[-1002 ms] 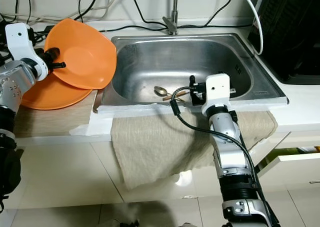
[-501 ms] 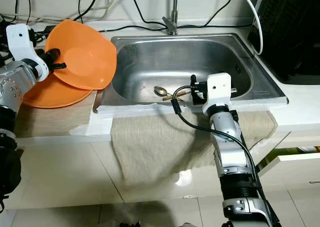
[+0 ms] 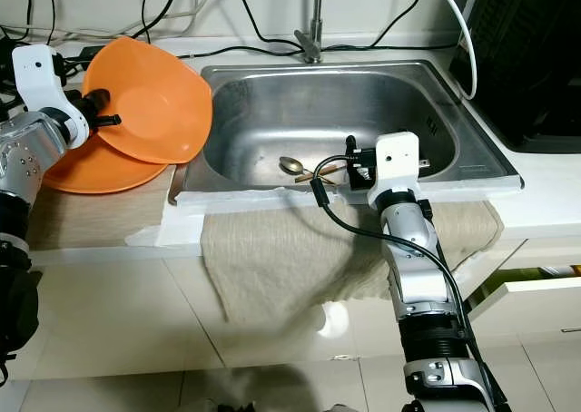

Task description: Kitchen organization

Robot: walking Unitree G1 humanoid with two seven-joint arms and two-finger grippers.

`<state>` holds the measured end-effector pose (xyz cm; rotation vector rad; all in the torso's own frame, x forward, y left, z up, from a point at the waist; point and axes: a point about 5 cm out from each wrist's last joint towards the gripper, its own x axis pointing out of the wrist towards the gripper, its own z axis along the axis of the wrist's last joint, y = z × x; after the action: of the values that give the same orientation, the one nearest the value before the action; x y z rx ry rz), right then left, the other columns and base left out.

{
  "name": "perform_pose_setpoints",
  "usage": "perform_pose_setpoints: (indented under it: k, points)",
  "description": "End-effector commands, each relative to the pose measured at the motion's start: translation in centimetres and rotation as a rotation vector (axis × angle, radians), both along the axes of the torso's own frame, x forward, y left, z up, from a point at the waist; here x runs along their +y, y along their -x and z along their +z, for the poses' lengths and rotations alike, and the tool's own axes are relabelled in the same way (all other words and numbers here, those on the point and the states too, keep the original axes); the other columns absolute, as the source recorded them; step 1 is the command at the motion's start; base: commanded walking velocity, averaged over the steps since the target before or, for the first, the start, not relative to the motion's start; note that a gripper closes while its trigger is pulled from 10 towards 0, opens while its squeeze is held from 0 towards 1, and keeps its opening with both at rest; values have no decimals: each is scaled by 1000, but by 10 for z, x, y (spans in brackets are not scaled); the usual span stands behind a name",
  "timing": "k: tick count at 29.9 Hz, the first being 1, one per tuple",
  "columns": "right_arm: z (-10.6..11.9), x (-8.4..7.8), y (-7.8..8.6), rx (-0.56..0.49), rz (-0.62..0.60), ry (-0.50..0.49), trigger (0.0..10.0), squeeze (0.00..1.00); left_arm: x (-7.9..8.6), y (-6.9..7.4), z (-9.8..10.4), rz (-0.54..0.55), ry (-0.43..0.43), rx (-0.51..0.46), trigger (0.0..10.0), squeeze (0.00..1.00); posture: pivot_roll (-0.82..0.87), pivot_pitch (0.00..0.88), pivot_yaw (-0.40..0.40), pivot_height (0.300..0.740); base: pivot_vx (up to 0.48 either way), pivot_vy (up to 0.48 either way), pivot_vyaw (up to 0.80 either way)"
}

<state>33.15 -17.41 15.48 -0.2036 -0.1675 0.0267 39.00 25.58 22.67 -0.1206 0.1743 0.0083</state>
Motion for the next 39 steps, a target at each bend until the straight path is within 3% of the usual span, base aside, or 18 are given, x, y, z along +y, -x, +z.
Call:
perform_pose_setpoints:
  k: [1,39]
  points:
    - [3,1,-3,-1,9,0,10000,0,1,0,-8,11,-27,55,0,0,-71,0,38,740,0,0,0]
    - [2,0,-3,1,8,0,10000,0,0,0,-10,11,-27,55,0,0,-72,0,33,740,0,0,0]
